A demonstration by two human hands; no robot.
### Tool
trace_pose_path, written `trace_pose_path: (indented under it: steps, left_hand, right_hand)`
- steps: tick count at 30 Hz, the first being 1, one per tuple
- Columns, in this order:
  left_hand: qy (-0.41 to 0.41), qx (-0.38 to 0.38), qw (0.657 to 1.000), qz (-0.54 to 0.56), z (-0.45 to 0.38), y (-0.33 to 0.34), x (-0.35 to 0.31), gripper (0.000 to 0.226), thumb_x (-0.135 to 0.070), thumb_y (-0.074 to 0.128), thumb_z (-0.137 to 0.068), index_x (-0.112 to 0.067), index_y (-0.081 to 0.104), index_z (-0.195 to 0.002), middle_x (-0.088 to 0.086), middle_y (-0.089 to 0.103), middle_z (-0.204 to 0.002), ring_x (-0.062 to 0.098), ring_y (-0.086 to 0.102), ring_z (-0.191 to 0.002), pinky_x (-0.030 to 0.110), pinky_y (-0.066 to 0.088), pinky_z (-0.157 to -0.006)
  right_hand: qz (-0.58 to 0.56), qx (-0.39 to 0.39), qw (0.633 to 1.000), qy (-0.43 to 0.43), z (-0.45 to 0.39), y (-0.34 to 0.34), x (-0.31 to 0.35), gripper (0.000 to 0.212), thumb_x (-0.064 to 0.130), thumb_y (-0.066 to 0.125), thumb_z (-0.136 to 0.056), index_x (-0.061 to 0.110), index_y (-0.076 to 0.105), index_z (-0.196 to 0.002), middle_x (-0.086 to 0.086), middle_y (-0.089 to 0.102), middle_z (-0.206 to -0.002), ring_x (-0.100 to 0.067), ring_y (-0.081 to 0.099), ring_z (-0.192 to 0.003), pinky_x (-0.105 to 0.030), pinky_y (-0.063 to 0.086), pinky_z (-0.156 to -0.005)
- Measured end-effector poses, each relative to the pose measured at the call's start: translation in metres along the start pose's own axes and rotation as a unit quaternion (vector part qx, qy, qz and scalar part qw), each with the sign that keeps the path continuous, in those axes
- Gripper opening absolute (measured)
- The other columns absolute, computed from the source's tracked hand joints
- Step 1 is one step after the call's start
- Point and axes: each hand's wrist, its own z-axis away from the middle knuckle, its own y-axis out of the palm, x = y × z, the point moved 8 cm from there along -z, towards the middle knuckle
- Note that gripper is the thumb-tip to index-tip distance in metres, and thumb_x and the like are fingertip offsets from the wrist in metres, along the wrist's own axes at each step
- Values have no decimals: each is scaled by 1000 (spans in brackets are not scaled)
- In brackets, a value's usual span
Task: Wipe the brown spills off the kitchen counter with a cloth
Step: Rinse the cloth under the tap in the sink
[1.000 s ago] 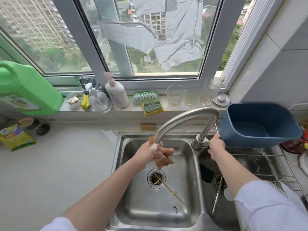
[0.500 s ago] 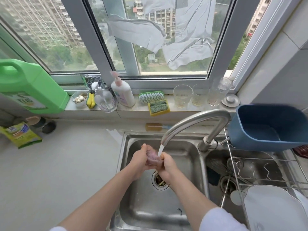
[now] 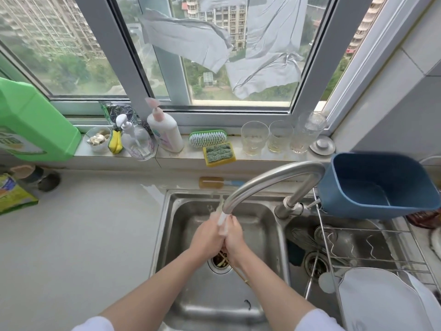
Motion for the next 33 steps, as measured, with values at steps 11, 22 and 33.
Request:
trace_pose_path:
  steps: [11,22,33]
  left_hand:
    - [-92,-14,994,60,-5,-16,29,35,-28,34,-105,-11,64,-99,8,69,-96,30,66,-100,33,46,-76]
    - [-130,12,934,333,-4,6,33,41,-55,42,-96,-31,57,-126,13,69,-107,16,68,-85,30,57,-60]
    - [-110,-38,957,266,-8,8,17,27,-35,39,-101,-17,60,-99,1,69,-90,11,64,-77,19,46,-55]
  right_hand:
    - [73,-30,995,68,-11,7,-9,38,47,57,-92,13,74,-89,-11,75,-84,-27,70,-74,-36,59,-67]
    - [-111,47,993,3,12,4,11,29,23,49,-98,6,72,-90,-15,70,-78,-27,65,-71,-38,53,-65]
    - [199,-24,980,-13,-10,0,15,35,51,38,-96,22,57,-104,-5,66,-106,-22,66,-91,-38,61,-70]
